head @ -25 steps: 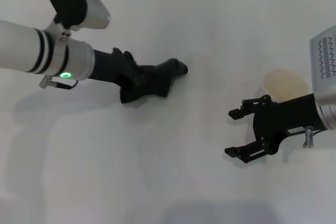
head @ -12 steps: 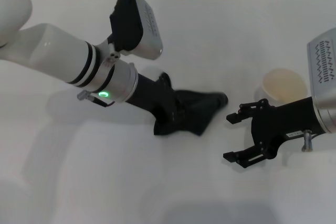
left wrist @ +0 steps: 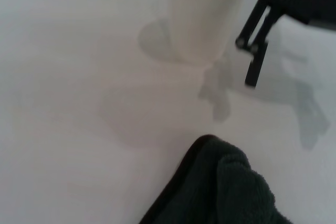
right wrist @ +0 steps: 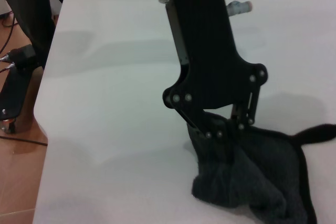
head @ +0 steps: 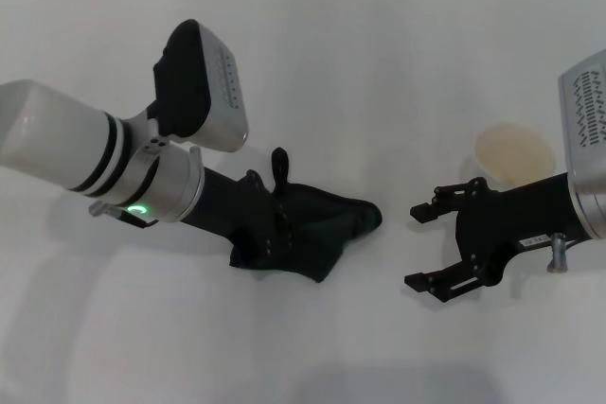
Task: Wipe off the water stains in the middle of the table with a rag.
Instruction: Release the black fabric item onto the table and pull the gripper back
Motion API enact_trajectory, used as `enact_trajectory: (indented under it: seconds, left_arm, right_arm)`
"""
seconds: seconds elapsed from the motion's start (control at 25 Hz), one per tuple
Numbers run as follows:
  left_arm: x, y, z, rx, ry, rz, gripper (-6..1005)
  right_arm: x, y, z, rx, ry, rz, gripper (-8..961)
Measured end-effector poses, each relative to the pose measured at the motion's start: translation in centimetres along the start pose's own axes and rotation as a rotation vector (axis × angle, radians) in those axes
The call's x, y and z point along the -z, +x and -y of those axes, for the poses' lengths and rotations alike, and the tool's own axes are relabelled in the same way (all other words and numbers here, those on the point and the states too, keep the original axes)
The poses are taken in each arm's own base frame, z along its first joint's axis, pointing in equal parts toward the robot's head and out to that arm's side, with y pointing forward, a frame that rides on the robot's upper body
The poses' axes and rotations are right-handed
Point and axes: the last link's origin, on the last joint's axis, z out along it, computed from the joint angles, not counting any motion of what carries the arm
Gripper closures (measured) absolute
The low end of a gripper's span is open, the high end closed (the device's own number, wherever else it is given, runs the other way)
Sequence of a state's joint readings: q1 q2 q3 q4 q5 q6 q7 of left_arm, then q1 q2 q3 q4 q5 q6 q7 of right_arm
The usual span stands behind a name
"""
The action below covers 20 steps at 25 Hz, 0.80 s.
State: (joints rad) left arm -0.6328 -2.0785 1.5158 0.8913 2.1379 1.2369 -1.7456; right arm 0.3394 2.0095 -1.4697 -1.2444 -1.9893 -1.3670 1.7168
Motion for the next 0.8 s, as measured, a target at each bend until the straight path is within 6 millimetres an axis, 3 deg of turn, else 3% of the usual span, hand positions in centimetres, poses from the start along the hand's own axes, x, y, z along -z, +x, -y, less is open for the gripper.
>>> enact_trajectory:
  seconds: [0.32,0.56,0.8]
  left_arm:
    - [0.4,0.2,-0.3,-0.006,-0.002,-0.010,807]
    - [1.8,-0.1,-1.3,-0.025,0.034,-0.060,795]
    - [3.5,-1.8,-2.7,-0.032,0.057,-0.133,557]
  right_arm:
    - [0.0,0.1,0.0,-0.010,0.006,0.004,85]
    - [0.1,0.1,0.0,-0.021,0.007,0.015,85]
    - [1.1,0.8,0.4,-0.041,0.029,0.033,85]
